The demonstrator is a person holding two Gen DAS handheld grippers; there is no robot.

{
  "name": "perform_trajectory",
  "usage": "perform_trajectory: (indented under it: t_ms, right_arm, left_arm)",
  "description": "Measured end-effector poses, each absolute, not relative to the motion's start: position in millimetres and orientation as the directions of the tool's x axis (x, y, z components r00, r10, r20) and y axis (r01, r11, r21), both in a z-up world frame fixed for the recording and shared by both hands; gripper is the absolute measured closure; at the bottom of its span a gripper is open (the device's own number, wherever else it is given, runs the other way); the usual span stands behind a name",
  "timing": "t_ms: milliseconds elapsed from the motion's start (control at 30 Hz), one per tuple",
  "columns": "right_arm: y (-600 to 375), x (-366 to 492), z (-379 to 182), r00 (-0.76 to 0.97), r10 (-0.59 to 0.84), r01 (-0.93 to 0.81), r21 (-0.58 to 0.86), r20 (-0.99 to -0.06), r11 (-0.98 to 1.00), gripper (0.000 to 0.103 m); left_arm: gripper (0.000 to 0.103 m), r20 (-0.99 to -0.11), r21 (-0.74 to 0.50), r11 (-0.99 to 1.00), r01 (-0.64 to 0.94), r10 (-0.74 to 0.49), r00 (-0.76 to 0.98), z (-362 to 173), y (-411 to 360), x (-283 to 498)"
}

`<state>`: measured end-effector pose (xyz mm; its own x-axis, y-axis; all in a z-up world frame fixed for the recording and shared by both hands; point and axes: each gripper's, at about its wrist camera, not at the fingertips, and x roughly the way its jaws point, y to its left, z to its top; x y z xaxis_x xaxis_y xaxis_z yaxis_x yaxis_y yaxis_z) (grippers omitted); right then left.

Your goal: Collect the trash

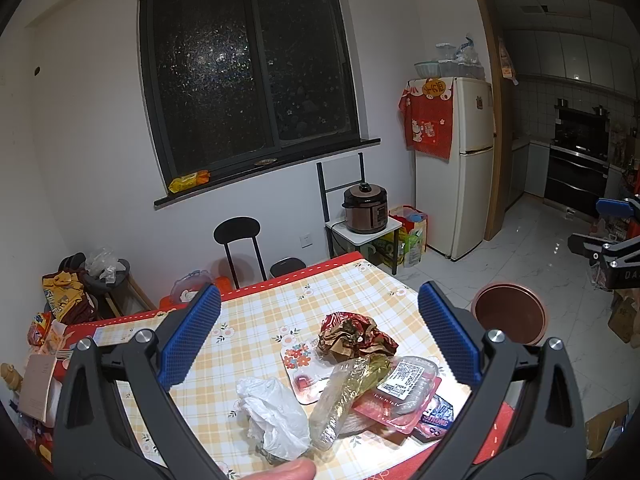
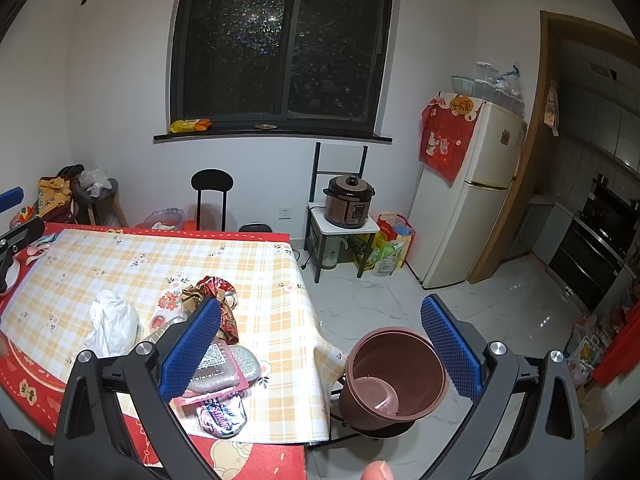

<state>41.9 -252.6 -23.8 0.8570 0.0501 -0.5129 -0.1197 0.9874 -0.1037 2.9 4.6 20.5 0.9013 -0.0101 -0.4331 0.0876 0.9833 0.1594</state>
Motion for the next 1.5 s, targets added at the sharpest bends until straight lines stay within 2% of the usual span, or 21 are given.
perform_trajectory:
  t_ms: [1167,1333,1500]
  right_arm:
    - [-261.7,40.7,-35.2,0.844,0.071,-0.137,-0.085,-0.531,0.987,0.004]
    - [-266.7,53.3,-43.6,0.831,0.107,-0.157,-0.047,-0.546,0.986,0.004]
    - [-274.3,62.7,-63.3,0.812,0.219,-0.225,0.056,-0.541,0.973,0.004]
  left_arm:
    - [0.006,-0.448,0.16,0.984,0.073,0.006,0.894,8.1,-2.8,0.0]
    - [0.006,-0.469,0.148,0.987,0.064,0.012,0.883,2.8,-5.8,1.6]
    - [0.006,-0.481,0.137,0.99,-0.013,0.078,0.873,-11.1,0.7,7.1]
